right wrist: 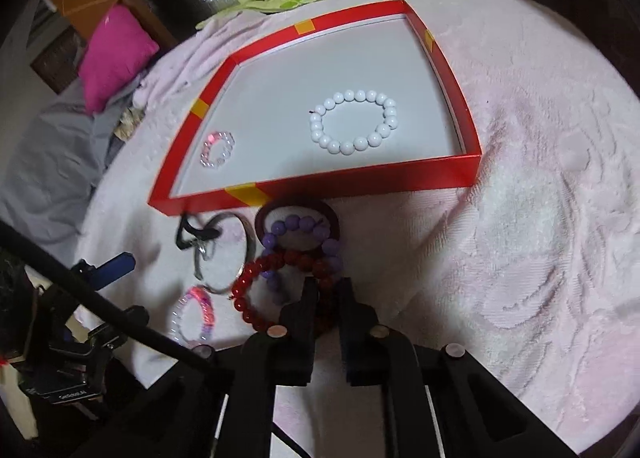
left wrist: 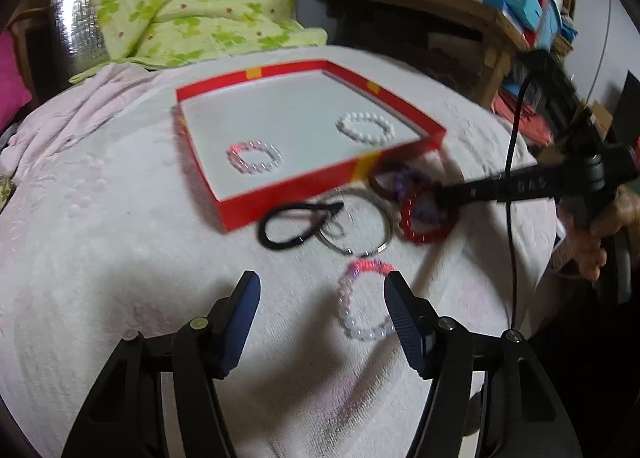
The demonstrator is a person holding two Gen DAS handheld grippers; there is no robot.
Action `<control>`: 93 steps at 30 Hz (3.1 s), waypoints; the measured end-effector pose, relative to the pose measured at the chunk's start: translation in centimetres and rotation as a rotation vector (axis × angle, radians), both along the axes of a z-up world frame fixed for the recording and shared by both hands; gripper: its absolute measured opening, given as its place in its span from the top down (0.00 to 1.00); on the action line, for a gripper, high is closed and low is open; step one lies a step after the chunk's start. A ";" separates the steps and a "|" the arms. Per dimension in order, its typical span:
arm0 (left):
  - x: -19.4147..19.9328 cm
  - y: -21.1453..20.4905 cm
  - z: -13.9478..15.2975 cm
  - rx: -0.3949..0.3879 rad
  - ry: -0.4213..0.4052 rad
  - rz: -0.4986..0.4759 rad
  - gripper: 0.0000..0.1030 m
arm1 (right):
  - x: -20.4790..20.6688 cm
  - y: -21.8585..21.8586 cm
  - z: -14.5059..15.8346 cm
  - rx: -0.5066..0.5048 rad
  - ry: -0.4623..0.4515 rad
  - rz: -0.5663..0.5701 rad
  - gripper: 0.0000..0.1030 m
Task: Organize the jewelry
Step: 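Grasp the pink bead bracelet with the left tool while the right tool grasps the dark red bead bracelet, then carry both bracelets into the red tray and open both tools to release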
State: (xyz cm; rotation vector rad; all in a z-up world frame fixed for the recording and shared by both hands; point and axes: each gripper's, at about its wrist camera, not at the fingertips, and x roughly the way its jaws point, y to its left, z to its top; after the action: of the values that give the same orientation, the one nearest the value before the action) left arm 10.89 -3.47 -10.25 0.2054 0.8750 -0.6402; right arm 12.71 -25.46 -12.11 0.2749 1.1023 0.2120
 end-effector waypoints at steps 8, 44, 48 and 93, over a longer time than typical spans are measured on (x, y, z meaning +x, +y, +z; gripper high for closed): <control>0.5 -1.5 -1.2 0.016 0.041 -0.065 0.47 | -0.7 -1.8 3.0 -0.018 -0.116 -0.084 0.90; 1.0 1.2 3.4 -0.152 -0.048 -0.048 0.93 | -1.5 0.4 7.3 0.148 -0.351 -0.038 0.90; 1.3 1.5 4.7 -0.183 -0.075 -0.038 0.93 | -1.3 0.9 7.4 0.155 -0.356 -0.031 0.90; 16.3 -3.9 2.2 0.042 -0.127 0.198 0.93 | 14.9 -0.5 2.1 0.320 -0.222 -0.247 0.90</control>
State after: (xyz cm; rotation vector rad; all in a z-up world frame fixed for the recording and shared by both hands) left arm 27.21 -7.33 -8.00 0.1924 0.7755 -0.4195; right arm 27.65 -26.00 -9.99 0.6546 0.8032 0.1926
